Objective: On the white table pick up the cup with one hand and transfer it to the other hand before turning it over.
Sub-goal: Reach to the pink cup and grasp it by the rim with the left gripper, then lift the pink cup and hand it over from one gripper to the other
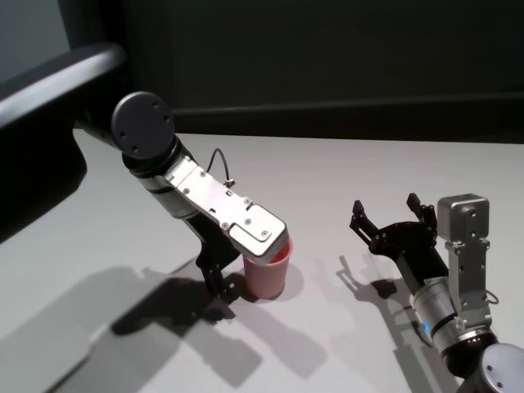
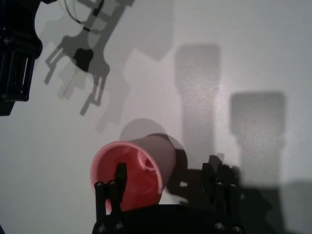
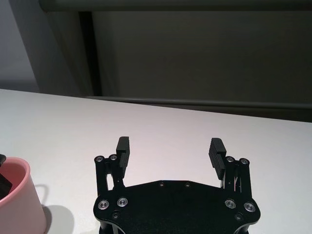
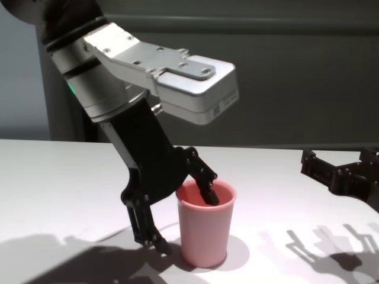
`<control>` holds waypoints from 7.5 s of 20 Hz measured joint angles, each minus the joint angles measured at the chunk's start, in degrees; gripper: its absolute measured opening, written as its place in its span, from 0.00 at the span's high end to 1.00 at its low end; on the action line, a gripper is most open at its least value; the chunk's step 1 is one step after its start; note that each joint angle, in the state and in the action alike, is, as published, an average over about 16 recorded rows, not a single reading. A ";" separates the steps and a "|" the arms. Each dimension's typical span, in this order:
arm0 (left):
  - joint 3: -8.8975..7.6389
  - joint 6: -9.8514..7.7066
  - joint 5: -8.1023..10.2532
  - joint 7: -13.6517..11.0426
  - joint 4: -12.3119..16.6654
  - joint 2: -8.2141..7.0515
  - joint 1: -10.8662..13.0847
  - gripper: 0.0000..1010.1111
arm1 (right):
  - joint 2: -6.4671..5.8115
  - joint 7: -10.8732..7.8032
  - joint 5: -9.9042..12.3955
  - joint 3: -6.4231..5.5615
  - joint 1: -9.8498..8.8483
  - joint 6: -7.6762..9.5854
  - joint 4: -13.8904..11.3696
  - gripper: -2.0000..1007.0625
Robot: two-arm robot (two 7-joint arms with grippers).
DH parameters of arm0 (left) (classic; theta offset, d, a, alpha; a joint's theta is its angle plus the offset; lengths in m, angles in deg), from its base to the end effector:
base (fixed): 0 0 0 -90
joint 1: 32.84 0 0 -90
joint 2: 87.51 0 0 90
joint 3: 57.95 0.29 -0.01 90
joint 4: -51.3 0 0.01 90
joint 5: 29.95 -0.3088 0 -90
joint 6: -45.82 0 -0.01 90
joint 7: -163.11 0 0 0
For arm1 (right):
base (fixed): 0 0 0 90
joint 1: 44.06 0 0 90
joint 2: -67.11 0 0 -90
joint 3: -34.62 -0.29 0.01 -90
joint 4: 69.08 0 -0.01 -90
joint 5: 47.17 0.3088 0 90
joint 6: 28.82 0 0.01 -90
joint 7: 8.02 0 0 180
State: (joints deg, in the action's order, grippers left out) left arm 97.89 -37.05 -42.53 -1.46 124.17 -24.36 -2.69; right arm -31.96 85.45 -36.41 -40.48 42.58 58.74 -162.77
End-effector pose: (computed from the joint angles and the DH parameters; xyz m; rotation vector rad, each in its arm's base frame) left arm 0.4779 -0.0769 -0.1302 1.1058 -0.7126 -0.4436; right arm 0.3002 0.0394 -0.3070 0.0397 0.0385 -1.3661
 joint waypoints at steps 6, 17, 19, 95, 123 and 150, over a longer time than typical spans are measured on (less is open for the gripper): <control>-0.03 0.00 0.00 -0.11 0.04 -0.01 0.02 0.13 | 0.00 0.00 0.00 0.00 0.00 0.00 0.00 0.01; -0.08 0.01 0.00 -0.22 0.08 -0.01 0.05 0.48 | 0.00 0.00 0.00 0.00 0.00 0.00 0.00 0.00; -0.09 0.01 0.00 -0.23 0.09 -0.01 0.05 0.56 | 0.00 0.00 0.00 0.00 0.00 0.00 0.00 0.00; -28.56 2.75 52.13 14.23 -1.64 -1.46 20.59 0.95 | 0.00 0.00 0.00 0.00 0.00 0.00 0.00 0.01; -26.76 5.41 55.94 8.35 -9.30 4.88 19.75 0.95 | 0.00 0.00 0.00 0.00 0.00 0.00 0.00 0.01; -24.83 6.56 54.70 5.51 -14.43 9.12 16.79 0.95 | 0.00 0.00 0.00 0.00 0.00 0.00 0.00 0.01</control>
State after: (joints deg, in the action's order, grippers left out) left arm 73.06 -30.49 12.17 4.05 109.74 -15.25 14.10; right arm -31.96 85.45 -36.41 -40.48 42.58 58.74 -162.77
